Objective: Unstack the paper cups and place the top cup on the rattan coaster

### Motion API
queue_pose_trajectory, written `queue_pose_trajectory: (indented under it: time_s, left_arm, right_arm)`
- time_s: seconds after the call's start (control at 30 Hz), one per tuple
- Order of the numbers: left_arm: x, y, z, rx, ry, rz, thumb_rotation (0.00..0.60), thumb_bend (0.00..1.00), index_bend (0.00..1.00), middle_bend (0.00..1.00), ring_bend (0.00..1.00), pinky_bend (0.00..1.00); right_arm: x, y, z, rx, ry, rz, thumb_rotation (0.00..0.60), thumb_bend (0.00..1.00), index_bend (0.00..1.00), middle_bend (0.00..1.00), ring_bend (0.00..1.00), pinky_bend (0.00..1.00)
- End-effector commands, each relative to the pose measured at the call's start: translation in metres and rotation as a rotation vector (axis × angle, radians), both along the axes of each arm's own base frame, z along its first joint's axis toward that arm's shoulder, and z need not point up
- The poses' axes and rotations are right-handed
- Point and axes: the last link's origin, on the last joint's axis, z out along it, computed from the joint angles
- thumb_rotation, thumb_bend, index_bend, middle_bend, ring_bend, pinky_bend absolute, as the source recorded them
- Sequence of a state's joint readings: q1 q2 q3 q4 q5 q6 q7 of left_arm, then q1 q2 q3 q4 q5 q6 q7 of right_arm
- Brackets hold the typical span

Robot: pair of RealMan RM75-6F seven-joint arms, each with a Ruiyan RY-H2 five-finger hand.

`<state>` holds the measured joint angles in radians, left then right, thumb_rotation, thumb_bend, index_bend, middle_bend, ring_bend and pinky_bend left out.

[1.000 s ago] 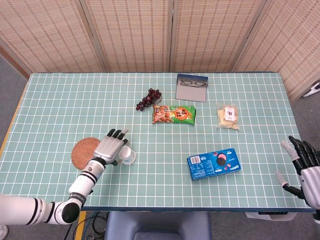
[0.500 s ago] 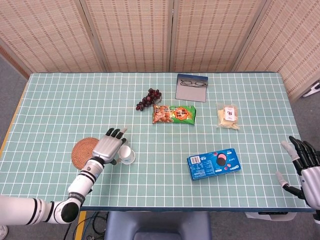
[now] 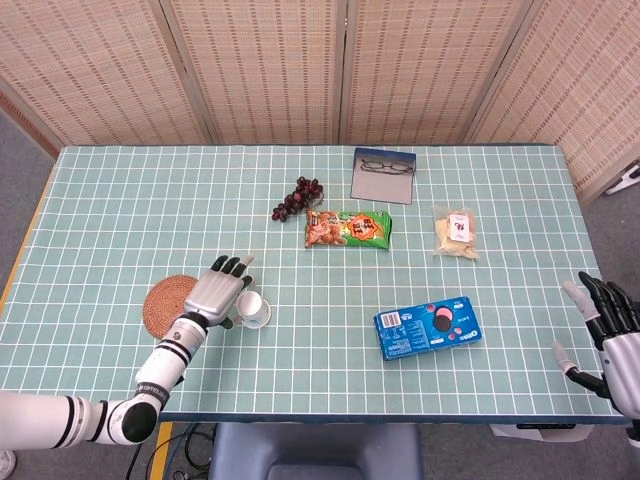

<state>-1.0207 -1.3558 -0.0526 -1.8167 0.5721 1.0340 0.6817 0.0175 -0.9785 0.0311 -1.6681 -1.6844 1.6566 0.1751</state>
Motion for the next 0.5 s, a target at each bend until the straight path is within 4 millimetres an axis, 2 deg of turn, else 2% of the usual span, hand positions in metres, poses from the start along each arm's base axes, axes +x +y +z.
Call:
queue_pose_trajectory:
  time_s: [0.03,0.5]
  left_arm:
    - [0.0001,-0.0001,-0.0002,0.000,0.001,0.000,0.600,0.30,0.40,0.00,0.00,0.00]
    - [0.0042,-0.0020,0.0014,0.010,-0.003,-0.007,0.600,0.30,0.46,0.00,0.00,0.00]
  right_arm:
    - [0.0001,0.0000,-0.0001,0.000,0.001,0.001,0.600,0.33,0.06,0.00,0.00,0.00]
    - [0.0007,0.0013,0.0008,-0.001,-0.001,0.007,0.600,0.33,0.06,0.00,0.00,0.00]
